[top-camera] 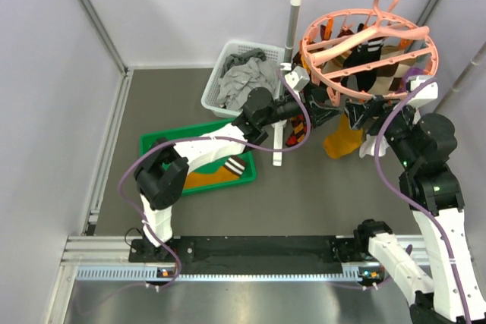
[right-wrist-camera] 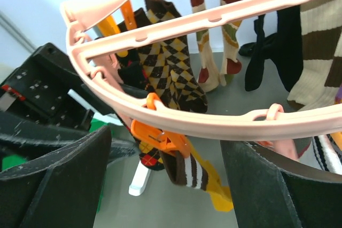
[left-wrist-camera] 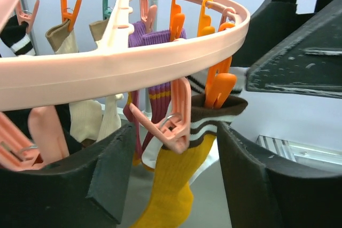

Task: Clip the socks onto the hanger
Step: Open the clamp at the hanger.

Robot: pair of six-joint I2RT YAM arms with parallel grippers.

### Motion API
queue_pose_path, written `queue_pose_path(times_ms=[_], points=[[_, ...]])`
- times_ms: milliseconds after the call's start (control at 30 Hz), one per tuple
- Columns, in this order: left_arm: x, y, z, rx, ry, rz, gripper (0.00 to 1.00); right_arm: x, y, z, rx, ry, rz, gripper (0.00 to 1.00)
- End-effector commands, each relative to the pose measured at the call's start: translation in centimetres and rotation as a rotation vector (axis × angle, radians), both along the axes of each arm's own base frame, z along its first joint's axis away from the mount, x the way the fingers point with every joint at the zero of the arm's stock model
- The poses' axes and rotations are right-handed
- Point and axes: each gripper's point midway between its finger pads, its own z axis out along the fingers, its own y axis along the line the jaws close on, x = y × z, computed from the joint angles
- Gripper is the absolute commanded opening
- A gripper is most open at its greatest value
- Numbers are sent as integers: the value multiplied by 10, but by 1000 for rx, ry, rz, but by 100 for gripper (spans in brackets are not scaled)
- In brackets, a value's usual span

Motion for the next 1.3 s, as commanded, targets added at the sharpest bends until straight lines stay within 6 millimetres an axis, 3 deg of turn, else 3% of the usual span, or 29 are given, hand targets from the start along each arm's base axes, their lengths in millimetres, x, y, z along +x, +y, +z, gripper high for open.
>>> queue_pose_path(times_ms=[0,100,333,667,767,900,1133,1267], points=[[-8,2,35,-86,-58,-26,61,-16,11,31,-16,-81,79,81],[-10,2,35,-88,-54,-28,51,-23,15,35,-37,-80,115,81],[-15,2,33,-81,-43,-14,39,-39,33,48,-65,-86,246,81],[-15,4,26,-16,-63,154,15,-48,61,40,-60,-2,433,76],[-15,3,23,16,-88,225,12,-45,65,38,-40,17,448,73],[-20,-2,21,46,-109,277,11,-34,61,28,-17,72,402,60],[-29,-15,14,77,-103,342,11,-15,44,11,51,102,250,50],[-29,-19,10,89,-107,393,11,-8,27,19,86,49,134,44]])
